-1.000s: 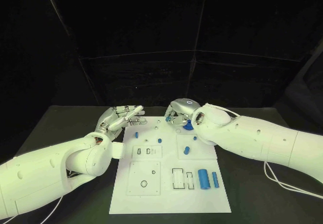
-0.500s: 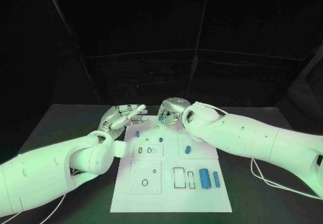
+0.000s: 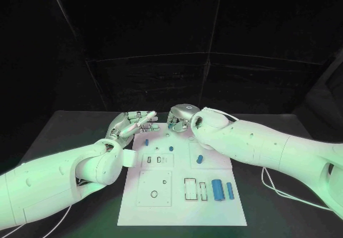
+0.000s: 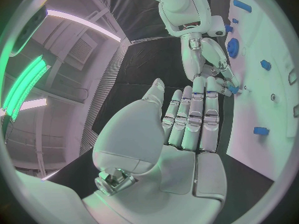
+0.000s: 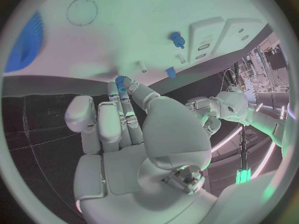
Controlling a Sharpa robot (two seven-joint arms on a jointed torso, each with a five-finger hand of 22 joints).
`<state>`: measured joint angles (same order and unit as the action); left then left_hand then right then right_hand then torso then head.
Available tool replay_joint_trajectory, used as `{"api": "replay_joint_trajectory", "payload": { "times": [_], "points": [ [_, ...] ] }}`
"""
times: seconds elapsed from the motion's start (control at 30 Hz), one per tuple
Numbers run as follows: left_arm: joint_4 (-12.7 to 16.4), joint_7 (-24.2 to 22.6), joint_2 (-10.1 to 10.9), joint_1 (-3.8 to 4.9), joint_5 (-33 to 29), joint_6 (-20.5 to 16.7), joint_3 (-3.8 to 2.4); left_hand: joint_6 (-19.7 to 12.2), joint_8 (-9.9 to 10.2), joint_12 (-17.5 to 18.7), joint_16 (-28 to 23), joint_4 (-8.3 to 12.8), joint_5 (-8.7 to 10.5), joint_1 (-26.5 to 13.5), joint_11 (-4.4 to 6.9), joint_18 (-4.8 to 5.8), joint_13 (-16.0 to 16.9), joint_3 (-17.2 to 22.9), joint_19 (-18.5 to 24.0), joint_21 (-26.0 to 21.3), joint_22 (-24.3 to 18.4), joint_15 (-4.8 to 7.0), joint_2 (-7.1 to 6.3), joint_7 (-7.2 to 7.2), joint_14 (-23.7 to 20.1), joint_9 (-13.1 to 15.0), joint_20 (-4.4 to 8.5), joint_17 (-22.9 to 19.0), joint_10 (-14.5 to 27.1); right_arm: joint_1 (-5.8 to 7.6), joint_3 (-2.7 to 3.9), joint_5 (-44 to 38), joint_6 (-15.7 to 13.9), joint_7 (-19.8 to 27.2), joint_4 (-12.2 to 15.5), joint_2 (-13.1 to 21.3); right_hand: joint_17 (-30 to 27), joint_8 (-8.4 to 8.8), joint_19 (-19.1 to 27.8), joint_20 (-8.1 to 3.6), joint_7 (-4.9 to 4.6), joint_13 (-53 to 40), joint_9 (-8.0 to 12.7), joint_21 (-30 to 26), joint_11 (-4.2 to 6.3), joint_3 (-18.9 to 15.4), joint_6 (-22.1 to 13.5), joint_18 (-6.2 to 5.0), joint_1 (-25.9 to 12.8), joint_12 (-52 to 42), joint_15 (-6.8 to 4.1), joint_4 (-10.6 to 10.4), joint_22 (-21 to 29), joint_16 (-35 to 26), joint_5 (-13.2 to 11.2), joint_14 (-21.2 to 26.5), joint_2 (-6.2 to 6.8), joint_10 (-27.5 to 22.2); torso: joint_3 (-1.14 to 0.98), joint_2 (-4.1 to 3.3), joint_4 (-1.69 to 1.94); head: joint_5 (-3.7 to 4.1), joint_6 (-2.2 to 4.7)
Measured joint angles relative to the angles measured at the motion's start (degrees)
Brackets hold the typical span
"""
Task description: Assemble the parts on the task board
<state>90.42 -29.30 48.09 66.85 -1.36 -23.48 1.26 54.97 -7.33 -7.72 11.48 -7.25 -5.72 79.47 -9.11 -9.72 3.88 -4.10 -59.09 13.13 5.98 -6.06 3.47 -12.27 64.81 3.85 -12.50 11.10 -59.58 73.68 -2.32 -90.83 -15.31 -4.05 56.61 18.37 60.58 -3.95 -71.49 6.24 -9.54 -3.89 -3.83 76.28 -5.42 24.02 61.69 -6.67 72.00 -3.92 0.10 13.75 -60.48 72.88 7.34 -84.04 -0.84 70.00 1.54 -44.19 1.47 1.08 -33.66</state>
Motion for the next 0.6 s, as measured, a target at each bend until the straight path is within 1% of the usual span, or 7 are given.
{"api": "replay_joint_trajectory", "payload": {
  "times": [0.1, 0.2, 0.37, 0.47, 0.53, 0.57, 0.6],
  "points": [
    [0.0, 0.0, 0.0, 0.0, 0.0, 0.0, 0.0, 0.0, 0.0, 0.0, 0.0, 0.0, 0.0, 0.0, 0.0, 0.0, 0.0, 0.0, 0.0, 0.0, 0.0, 0.0, 0.0, 0.0, 0.0, 0.0, 0.0, 0.0, 0.0, -0.04, -0.01, -0.4, 0.2, -0.3, -0.2, -0.2, 0.0, 0.0, 0.0, 0.0, 0.0, 0.0, 0.0, 0.0, 0.21, 0.0, 0.0, 0.0, 0.0, 0.0, 0.0, 0.0, 0.0, 0.0, 0.0, 0.0, 0.0, -0.2, -0.01, -0.03, 0.0, 0.0, -0.05],
    [0.0, 0.0, 0.0, 0.0, 0.0, 0.1, 0.0, 0.0, 0.0, 0.0, 0.0, 0.0, 0.0, 0.0, 0.0, 0.0, 0.0, 0.0, 0.0, 0.0, 0.0, 0.0, 0.0, 0.0, 0.0, 0.0, 0.0, 0.0, 0.0, -0.04, -0.01, -0.6, 0.2, -0.5, -0.3, -0.2, 0.0, 0.01, 0.0, 0.0, -0.1, 0.0, 0.0, 0.0, 0.1, 0.1, -0.1, 0.0, 0.0, 0.0, 0.0, -0.1, 0.0, 0.0, 0.0, 0.0, 0.01, -0.3, -0.01, -0.03, 0.0, -0.02, -0.05],
    [0.0, 0.0, 0.0, 0.01, 0.0, 0.1, 0.0, 0.0, 0.0, 0.0, 0.0, 0.0, 0.0, 0.0, 0.0, 0.0, 0.0, 0.0, 0.0, 0.0, 0.0, 0.0, 0.0, 0.0, 0.0, 0.0, 0.0, 0.0, 0.0, -0.04, -0.01, -1.0, 0.3, -0.7, -0.4, -0.4, -0.1, 0.0, 0.0, 0.0, -0.22, 0.0, 0.0, 0.0, -0.13, 0.4, -0.5, 0.0, -0.6, 0.0, 0.42, -0.4, 0.0, 0.3, 0.0, 0.0, 0.63, -1.2, -0.02, -0.07, 0.0, -0.08, 0.01],
    [0.0, 0.0, 0.0, 0.01, 0.0, 0.2, 0.0, 0.0, 0.0, 0.0, 0.0, 0.0, 0.0, 0.0, 0.0, 0.0, 0.0, 0.0, 0.0, 0.0, 0.0, 0.0, 0.0, 0.0, 0.0, 0.0, 0.0, 0.0, 0.0, -0.04, -0.01, -1.2, 0.4, -0.9, -0.5, -0.6, -0.1, -0.03, 0.0, 0.0, -0.42, 0.0, 0.0, 0.0, -0.25, 0.5, -0.9, 0.0, -0.5, 0.0, 0.42, -0.8, 0.0, 0.3, -0.2, 0.0, 0.98, -1.7, -0.02, -0.08, 0.0, -0.05, -0.02],
    [-0.1, 0.0, 0.0, 0.02, 0.0, 0.2, 0.0, 0.0, 0.0, 0.0, 0.0, 0.0, 0.0, 0.0, 0.0, 0.0, 0.0, 0.0, 0.0, 0.0, 0.0, 0.0, 0.0, 0.0, 0.0, 0.0, 0.0, 0.0, 0.0, -0.05, -0.01, -1.2, 0.5, -1.0, -0.6, -0.7, -0.1, 0.04, 0.0, 0.02, -0.3, 0.0, 0.0, 0.0, -0.31, 0.7, -1.1, 0.0, -0.8, 0.0, 0.42, -1.0, 0.0, 0.3, -0.2, 0.0, 1.21, -1.7, -0.02, -0.09, 0.0, -0.04, -0.08],
    [-0.1, 0.1, 0.0, 0.03, 0.0, 0.2, 0.0, 0.0, 0.0, 0.0, 0.0, 0.0, 0.0, 0.0, 0.0, 0.0, 0.0, 0.0, 0.0, 0.0, 0.0, 0.0, 0.0, 0.0, 0.0, 0.0, 0.0, 0.0, 0.0, -0.06, -0.02, -1.3, 0.5, -1.0, -0.7, -0.8, -0.2, 0.18, 0.2, 0.24, -0.48, 0.1, 0.0, 0.0, -0.4, 0.7, -1.3, -0.01, -0.8, 0.0, 0.44, -1.0, 0.0, 0.3, -0.2, 0.0, 1.21, -2.1, -0.02, -0.09, 0.0, -0.03, -0.1],
    [-0.1, 0.1, 0.0, 0.04, 0.0, 0.3, 0.0, 0.0, 0.0, 0.0, 0.0, 0.0, 0.0, 0.0, 0.0, 0.0, 0.0, 0.0, 0.0, 0.0, 0.0, 0.0, 0.0, 0.0, 0.0, 0.0, 0.0, 0.0, 0.0, -0.06, -0.02, -1.3, 0.5, -1.1, -0.8, -0.8, -0.3, 0.18, 0.2, 0.22, -0.46, 0.1, 0.0, 0.0, -0.48, 0.8, -1.7, 0.0, -0.9, 0.2, 0.7, -1.3, 0.0, 0.3, -0.2, 0.1, 1.56, -2.6, -0.02, -0.09, 0.0, -0.03, -0.12]
  ]
}}
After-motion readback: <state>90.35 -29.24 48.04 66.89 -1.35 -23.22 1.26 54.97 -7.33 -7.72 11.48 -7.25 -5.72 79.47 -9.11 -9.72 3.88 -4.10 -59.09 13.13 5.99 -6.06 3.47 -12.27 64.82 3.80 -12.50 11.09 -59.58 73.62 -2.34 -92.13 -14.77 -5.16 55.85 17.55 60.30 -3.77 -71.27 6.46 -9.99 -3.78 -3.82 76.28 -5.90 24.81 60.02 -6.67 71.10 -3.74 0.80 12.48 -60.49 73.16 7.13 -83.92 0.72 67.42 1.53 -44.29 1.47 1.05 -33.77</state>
